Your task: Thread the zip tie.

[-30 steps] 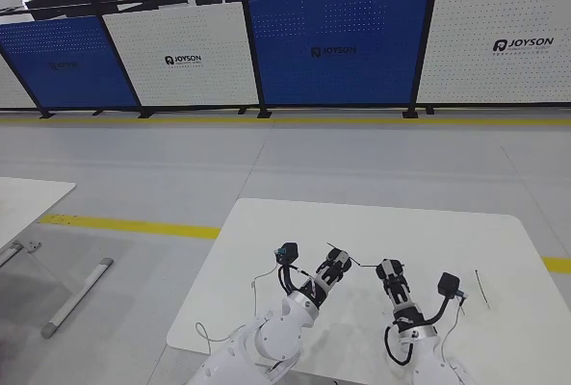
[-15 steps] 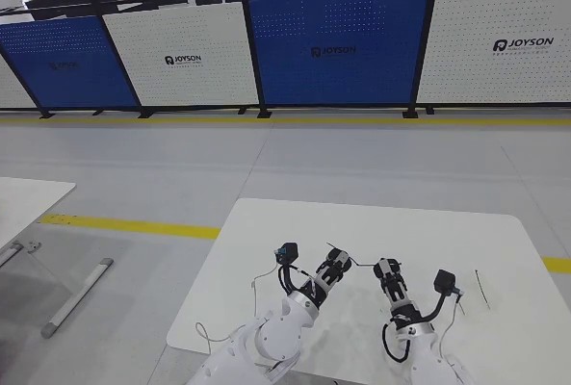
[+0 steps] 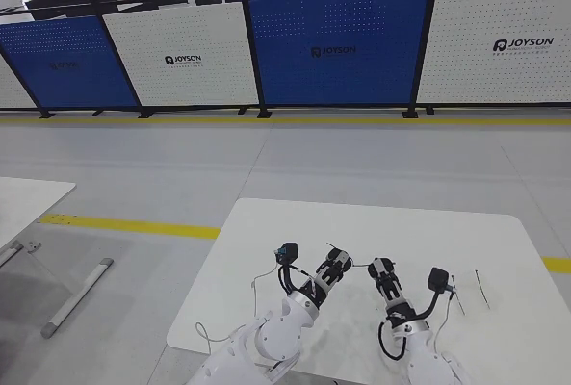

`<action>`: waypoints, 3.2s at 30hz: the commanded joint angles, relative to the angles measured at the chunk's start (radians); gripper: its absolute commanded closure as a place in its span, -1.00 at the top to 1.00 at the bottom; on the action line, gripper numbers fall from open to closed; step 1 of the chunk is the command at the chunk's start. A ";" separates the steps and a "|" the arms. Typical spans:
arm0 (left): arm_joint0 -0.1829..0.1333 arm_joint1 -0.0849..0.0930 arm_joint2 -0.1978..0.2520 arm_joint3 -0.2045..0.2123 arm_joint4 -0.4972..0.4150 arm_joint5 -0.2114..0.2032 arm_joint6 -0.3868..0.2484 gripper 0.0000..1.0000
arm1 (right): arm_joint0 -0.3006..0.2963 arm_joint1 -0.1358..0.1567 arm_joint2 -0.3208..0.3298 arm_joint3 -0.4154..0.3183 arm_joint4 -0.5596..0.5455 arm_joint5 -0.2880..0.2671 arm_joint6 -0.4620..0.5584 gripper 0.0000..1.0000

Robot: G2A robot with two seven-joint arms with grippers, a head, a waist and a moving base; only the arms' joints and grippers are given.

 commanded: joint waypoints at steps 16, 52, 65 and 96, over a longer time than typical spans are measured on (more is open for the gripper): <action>0.001 -0.001 -0.005 0.004 -0.007 -0.003 0.002 -1.00 | -0.005 -0.004 0.018 0.007 0.021 -0.031 0.015 -1.00; 0.017 -0.013 -0.025 -0.001 -0.030 -0.060 -0.023 -1.00 | -0.063 -0.019 0.074 -0.046 0.020 -0.057 0.013 -1.00; 0.017 -0.013 -0.025 -0.001 -0.030 -0.060 -0.023 -1.00 | -0.062 -0.029 0.082 -0.030 0.030 -0.064 0.023 -1.00; 0.017 -0.013 -0.025 -0.001 -0.030 -0.060 -0.023 -1.00 | -0.082 -0.043 0.109 -0.036 0.024 -0.091 0.042 -1.00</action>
